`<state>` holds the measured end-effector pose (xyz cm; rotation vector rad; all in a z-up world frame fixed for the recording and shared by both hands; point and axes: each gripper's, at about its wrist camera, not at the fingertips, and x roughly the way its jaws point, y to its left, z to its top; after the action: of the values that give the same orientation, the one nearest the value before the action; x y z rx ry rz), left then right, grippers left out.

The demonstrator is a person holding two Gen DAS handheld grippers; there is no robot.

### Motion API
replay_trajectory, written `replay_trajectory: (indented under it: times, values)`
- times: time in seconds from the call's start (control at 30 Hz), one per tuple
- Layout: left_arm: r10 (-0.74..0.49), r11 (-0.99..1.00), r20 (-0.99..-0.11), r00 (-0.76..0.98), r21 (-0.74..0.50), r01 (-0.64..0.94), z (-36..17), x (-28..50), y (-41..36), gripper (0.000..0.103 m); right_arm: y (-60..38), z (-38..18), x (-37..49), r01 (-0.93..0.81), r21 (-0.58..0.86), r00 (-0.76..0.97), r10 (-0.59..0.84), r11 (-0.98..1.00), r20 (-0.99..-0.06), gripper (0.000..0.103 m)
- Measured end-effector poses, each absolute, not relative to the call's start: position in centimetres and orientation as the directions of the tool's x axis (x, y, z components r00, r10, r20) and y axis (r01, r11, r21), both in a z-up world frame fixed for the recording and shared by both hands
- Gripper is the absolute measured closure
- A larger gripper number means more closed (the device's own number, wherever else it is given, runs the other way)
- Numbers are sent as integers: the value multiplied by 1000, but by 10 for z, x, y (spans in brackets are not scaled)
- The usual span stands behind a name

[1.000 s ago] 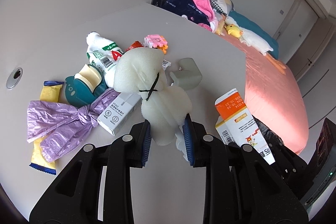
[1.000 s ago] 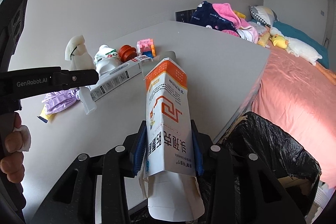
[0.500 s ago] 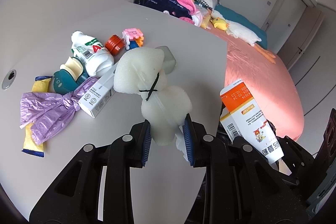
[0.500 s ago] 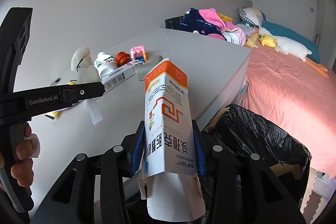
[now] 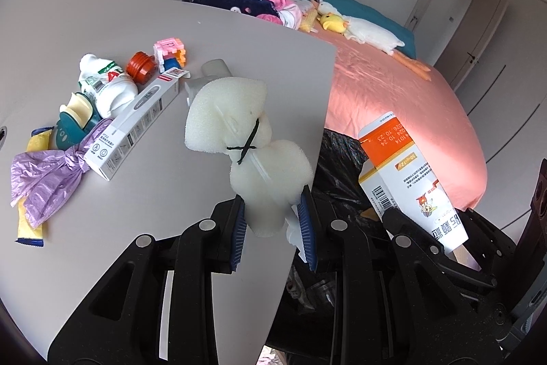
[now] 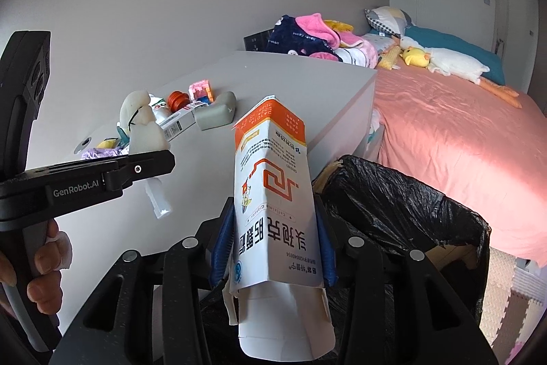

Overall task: Collect trash
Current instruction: 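Carry both items over the black trash bag and open both grippers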

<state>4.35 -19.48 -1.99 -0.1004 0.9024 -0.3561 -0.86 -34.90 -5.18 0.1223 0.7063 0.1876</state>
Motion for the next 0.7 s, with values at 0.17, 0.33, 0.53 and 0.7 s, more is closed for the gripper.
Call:
replay_trajectory:
  times: [0.17,0.33,0.53,0.7]
  values:
    - [-359,928,-757,546,-227,296,-23,40,-211,74,-369,-51,-16,-80,194,758,187,978,-625,57]
    - [-374,914,-769,519,-213,344,-27,37,-230,74,-393,-50,-24,-21,217,770,154,976,-619,57]
    - [-394,889,-785,478,-194,416,-33,34,-254,74,-415,-48,-31,32,233,779,122,972,-615,57]
    - [-415,861,-797,438,-189,473,-40,28,-270,73,-431,-45,-38,64,246,789,102,967,-606,56]
